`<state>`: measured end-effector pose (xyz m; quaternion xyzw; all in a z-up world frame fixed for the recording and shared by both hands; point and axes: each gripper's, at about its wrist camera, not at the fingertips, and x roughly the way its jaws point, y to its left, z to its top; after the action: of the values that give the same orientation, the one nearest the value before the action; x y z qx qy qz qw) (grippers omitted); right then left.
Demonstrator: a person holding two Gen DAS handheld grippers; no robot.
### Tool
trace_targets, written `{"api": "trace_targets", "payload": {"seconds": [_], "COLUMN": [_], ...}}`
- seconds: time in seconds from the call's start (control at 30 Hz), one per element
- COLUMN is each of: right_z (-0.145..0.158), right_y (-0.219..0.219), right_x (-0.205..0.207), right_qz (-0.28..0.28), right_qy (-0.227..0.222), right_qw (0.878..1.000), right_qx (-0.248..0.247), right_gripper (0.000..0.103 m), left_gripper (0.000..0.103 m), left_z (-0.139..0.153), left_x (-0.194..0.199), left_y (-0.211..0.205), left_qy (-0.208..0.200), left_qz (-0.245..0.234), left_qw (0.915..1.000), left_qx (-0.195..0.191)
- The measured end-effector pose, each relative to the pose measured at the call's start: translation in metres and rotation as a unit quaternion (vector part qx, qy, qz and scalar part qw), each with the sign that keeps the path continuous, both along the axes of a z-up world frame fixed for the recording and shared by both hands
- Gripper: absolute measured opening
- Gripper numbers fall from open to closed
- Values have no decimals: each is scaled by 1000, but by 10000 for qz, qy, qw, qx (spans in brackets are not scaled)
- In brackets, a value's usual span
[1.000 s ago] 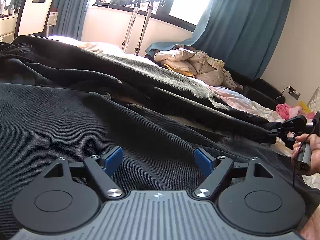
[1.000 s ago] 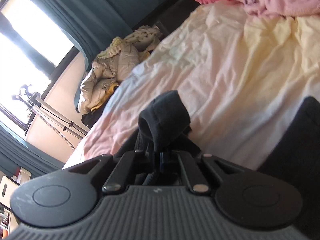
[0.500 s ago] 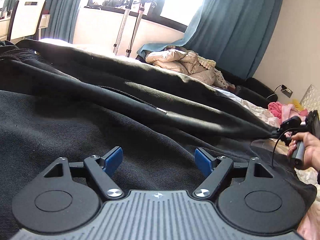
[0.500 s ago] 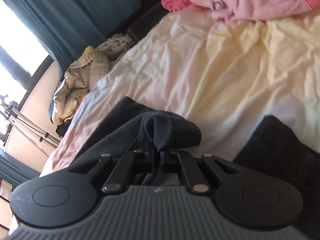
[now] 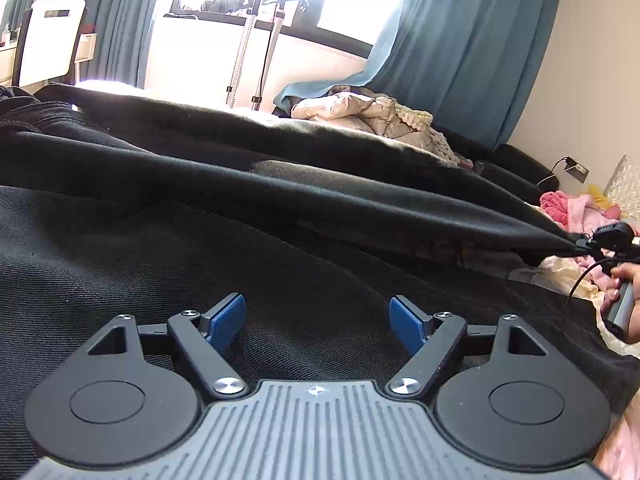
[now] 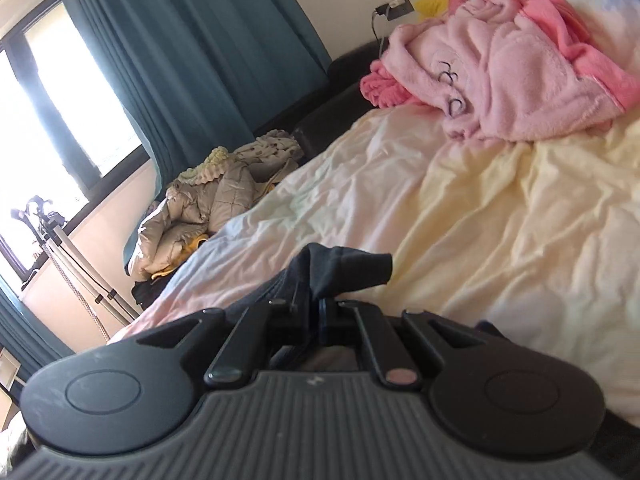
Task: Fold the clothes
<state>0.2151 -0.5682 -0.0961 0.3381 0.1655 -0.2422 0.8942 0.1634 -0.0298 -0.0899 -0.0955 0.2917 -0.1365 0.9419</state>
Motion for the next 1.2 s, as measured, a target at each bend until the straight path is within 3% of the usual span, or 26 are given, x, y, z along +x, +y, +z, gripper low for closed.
{"api": "trace_targets", "payload": {"seconds": [0.07,0.17,0.23,0.37,0.4,0.6,0.7,0.8,1.0,1.2], "right_z": [-33,-51,-40,-12,-6,20,30,40,38,32], "right_y": [-2,-3,2,36,47,117,148,178,198,205], "right_x": [-19,-34,-33,-50,-58,-101,-118,-136,-156,-171], "right_qz": [-201,-246,-182,88,160,901,1309,1708,2076,2067], "right_qy": [233,160,256,351,334,525,511,494,481,298], "right_qw": [9991,9982,9989,9988,9983,9888,9820,9734,9683,9674], "right_qx": [302,520,358,-328,-461,-1072,-1264,-1447,-1304,-1432], "right_gripper": [5,6,14,47,49,51,51,51,51,54], "left_gripper": [82,82,82,82,82,82,82,82,84,87], "left_z": [-1,-2,-3,2,3,0,-5,1,16,23], "left_x": [0,0,0,-1,-2,-13,-25,-42,-72,-83], "left_y": [-1,-2,-2,-3,-2,-3,-9,-15,-6,0], "left_qy": [12,38,49,-1,-17,38,119,-165,-553,-522], "left_qz": [-19,-30,-19,38,50,-34,-195,-258,-157,-2], "left_qw": [10000,10000,10000,9999,9999,10000,9992,9970,9941,9940], "left_qx": [20,63,82,107,115,78,337,713,916,961]}}
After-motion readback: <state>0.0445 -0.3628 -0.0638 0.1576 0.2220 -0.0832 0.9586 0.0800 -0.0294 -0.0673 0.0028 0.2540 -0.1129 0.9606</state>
